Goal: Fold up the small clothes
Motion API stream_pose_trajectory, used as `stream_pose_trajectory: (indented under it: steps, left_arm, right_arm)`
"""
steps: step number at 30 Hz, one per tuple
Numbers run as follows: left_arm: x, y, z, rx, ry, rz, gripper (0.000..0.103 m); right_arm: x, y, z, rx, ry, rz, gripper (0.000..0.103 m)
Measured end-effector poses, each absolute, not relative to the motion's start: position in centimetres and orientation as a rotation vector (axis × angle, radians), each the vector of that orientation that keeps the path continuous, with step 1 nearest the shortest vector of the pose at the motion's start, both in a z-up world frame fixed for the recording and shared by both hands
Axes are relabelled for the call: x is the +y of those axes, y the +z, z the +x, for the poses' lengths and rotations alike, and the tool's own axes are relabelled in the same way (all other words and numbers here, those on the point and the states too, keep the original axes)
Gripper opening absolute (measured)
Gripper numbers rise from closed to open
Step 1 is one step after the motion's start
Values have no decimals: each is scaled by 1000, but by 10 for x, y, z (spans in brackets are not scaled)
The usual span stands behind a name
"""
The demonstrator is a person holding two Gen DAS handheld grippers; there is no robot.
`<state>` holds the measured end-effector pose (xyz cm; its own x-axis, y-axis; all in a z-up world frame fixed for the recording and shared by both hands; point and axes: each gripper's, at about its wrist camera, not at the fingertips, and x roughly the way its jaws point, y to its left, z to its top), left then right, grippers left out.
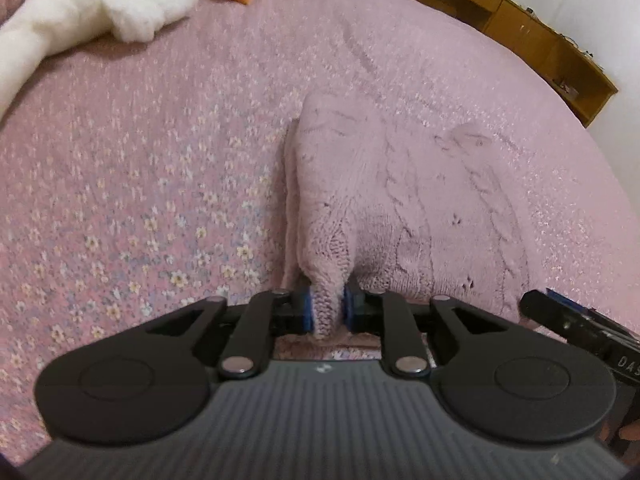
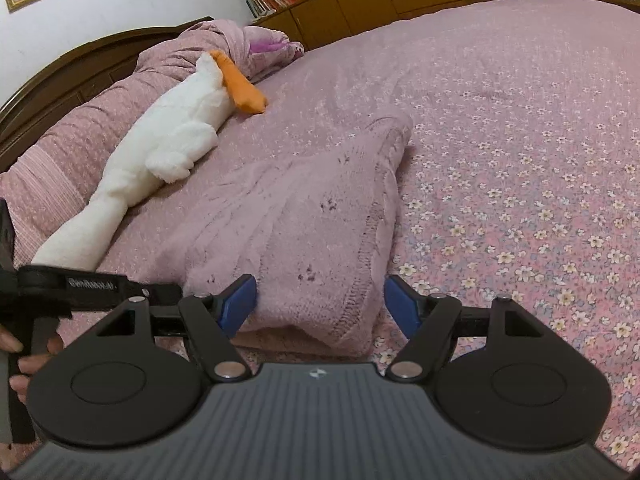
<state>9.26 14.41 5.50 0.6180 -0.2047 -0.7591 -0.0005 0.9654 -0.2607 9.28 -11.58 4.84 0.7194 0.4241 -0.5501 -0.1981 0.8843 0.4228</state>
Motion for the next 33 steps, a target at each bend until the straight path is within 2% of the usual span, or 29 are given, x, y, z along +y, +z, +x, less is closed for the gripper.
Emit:
stream_pose_trajectory:
  steps: [2, 5, 7, 10, 12, 17, 18, 19, 21, 29, 32, 33]
  left_arm:
    - [143, 63, 96, 884, -115, -235, 28]
    - [146, 73, 100, 846, -104, -250, 44]
    - [147, 77, 104, 826, -106, -255, 55]
    - [144, 72, 111, 832, -119, -270, 66]
    - [142, 67, 122, 852, -135, -280, 69]
    - [139, 51, 135, 895, -126, -286, 69]
    - [139, 48, 138, 898, -125, -284, 72]
    - [138, 45, 139, 899, -120, -277, 79]
    - [136, 41, 138, 904, -99, -249, 85]
    - [151, 26, 147, 950, -181, -448, 82]
    - [146, 25, 146, 953, -215, -467, 73]
    - [145, 26, 144, 949, -226, -471, 64]
  right_arm:
    - [-120, 50, 93, 681, 353, 361, 77]
    - [-131, 53, 98, 674, 352, 399, 78]
    - [-137, 54, 103, 675, 351, 424, 81]
    - [-145, 53, 114, 688, 359, 475, 86]
    - [-149, 50, 122, 709, 371, 517, 90]
    - [-163, 32, 144, 776, 359, 632, 90]
    - [-165, 27, 148, 791, 362, 654, 90]
    - [-165, 23, 150, 800, 369, 673, 90]
    - [-166, 15, 156, 816, 381, 703, 92]
    - [-151, 4, 176, 820, 451, 712, 92]
    - [-144, 2, 181, 823, 476, 712, 90]
    - [-142, 2, 183, 826, 476, 707, 86]
